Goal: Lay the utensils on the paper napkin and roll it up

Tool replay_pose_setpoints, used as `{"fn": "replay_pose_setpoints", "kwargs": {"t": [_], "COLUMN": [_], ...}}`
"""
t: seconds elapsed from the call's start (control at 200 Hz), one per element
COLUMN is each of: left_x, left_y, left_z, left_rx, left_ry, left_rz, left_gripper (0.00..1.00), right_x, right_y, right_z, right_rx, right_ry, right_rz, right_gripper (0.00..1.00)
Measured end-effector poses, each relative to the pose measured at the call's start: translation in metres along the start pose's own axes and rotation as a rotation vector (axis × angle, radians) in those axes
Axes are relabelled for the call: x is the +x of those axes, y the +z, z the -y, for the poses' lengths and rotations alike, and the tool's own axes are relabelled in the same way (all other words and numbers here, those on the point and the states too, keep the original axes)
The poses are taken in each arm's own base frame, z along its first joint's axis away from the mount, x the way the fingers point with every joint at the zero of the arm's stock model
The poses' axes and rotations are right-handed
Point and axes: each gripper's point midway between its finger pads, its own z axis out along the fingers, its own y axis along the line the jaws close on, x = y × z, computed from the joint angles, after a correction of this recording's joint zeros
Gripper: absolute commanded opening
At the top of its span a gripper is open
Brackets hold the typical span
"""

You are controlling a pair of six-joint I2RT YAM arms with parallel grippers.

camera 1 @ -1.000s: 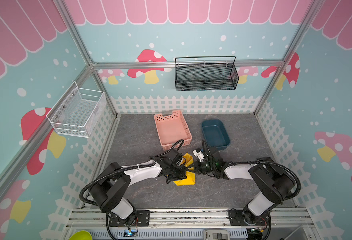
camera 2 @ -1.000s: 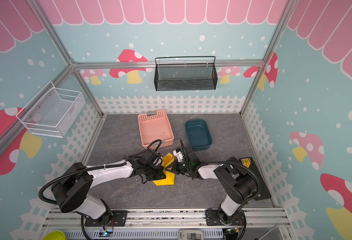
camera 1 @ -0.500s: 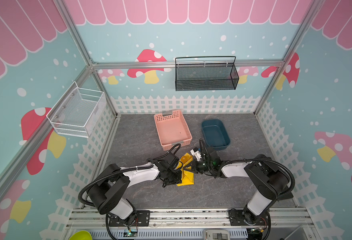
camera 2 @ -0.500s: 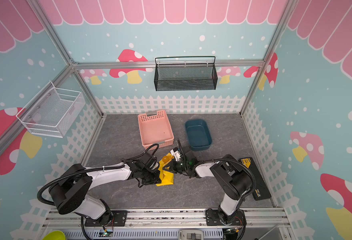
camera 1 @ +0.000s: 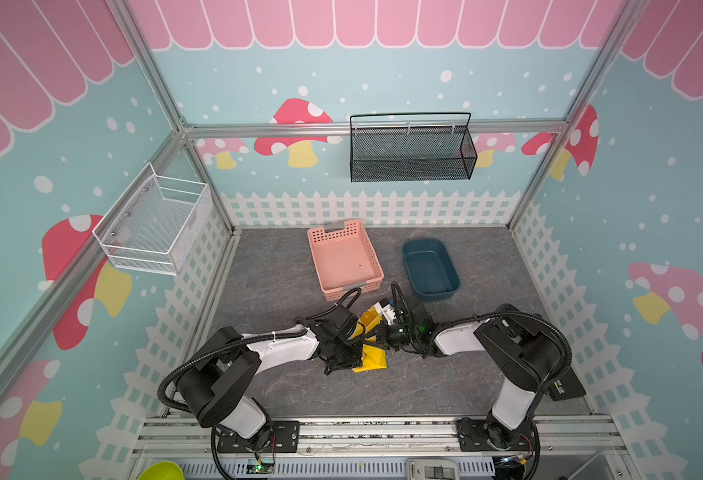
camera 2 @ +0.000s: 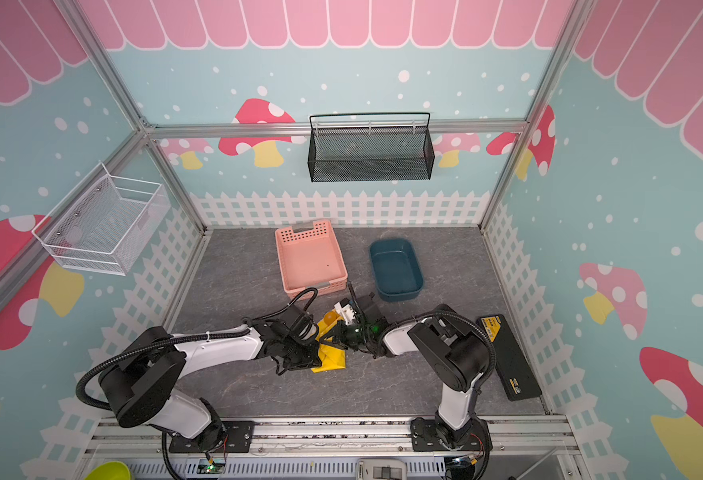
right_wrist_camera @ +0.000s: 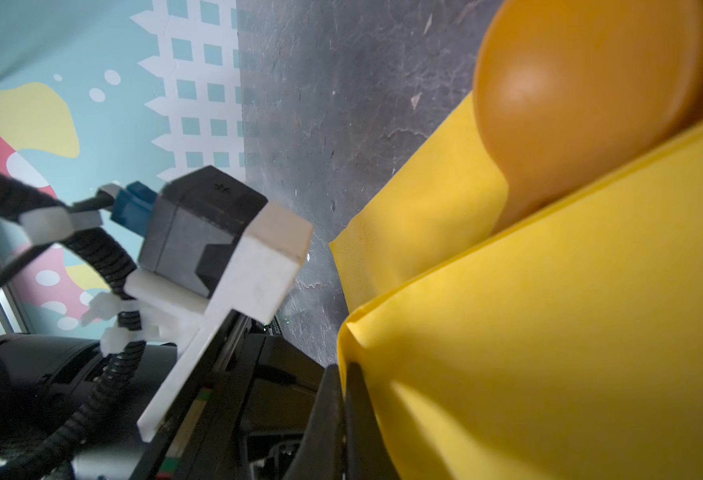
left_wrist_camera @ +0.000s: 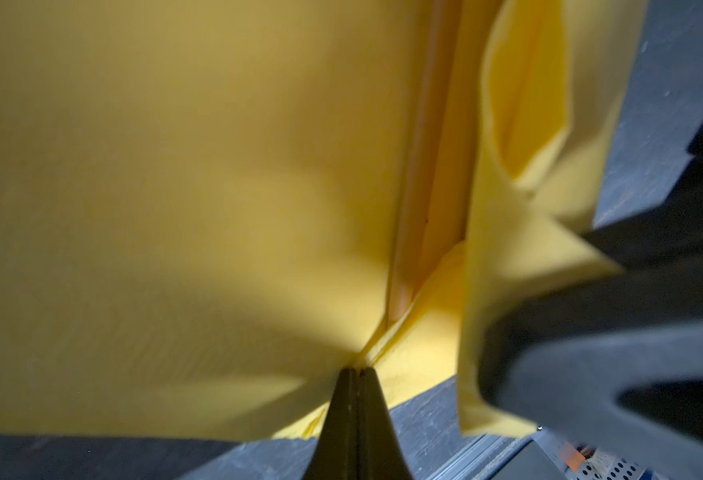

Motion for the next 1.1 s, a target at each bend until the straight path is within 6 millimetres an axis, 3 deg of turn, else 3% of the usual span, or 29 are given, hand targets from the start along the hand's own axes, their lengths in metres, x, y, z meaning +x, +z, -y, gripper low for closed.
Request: {"fn": "replay_pose_setpoints", "kwargs": {"t": [1.101], "left_x": [0.0], "left_y": [0.0], "left_z": [0.0], "left_rx": [-0.001], "left_ry": [-0.001], "left_rz": [-0.001], "left_gripper": [0.03], "right_x": [0.01], "right_y": [0.024], "right_z": [0.024], "right_rx": [-0.002], "right_ry": [0.033], "right_rz": [-0.033], "right_gripper": [0.02]}}
